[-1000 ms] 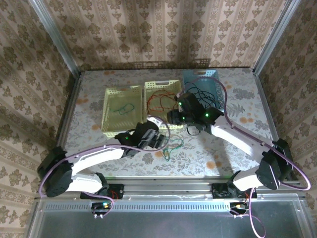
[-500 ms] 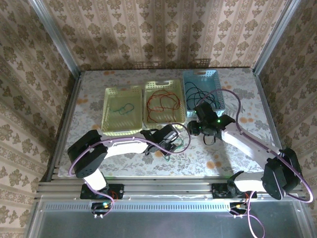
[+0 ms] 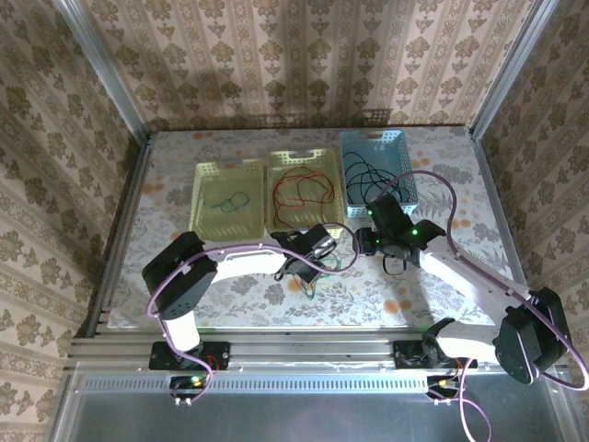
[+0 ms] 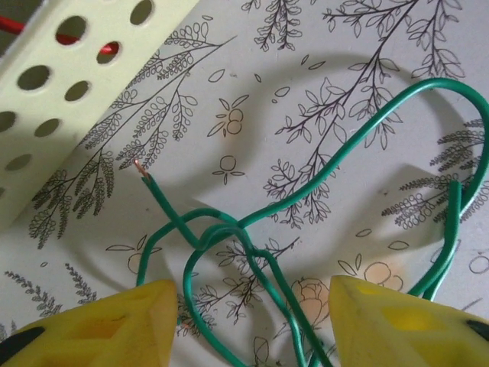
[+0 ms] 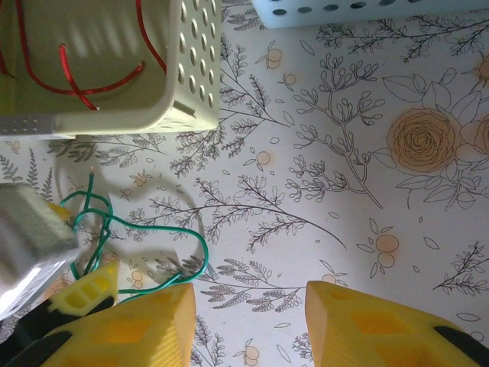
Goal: Untangle the cables
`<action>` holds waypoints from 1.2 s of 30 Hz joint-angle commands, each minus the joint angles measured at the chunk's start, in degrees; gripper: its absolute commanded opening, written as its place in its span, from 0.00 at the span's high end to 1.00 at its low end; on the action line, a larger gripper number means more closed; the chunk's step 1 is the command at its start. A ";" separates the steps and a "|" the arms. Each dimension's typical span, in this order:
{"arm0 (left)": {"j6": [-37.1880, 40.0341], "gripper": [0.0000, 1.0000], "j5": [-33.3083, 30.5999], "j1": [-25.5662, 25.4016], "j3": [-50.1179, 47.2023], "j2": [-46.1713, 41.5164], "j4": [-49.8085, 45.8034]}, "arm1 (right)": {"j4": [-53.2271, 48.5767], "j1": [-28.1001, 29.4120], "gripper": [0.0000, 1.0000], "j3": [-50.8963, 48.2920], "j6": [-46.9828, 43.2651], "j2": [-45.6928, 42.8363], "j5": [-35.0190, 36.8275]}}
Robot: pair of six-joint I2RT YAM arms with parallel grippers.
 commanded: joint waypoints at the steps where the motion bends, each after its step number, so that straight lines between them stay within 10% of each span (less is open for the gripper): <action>1: -0.35 0.49 2.52 0.63 2.71 1.81 -3.88 | 0.52 -0.36 0.57 -0.85 1.25 -1.69 -0.07; 11: 1.18 1.00 6.26 0.99 5.28 2.50 -8.08 | 0.86 -0.58 0.57 -2.71 -0.72 -3.65 -2.27; 21: 3.59 1.00 15.23 1.89 2.36 -10.75 -0.87 | 8.38 -0.62 0.54 -5.83 -6.74 -3.59 -23.55; 36: 1.76 1.00 22.30 5.57 -1.48 -18.30 4.86 | 16.13 -0.41 0.51 -6.43 -8.99 3.11 -30.30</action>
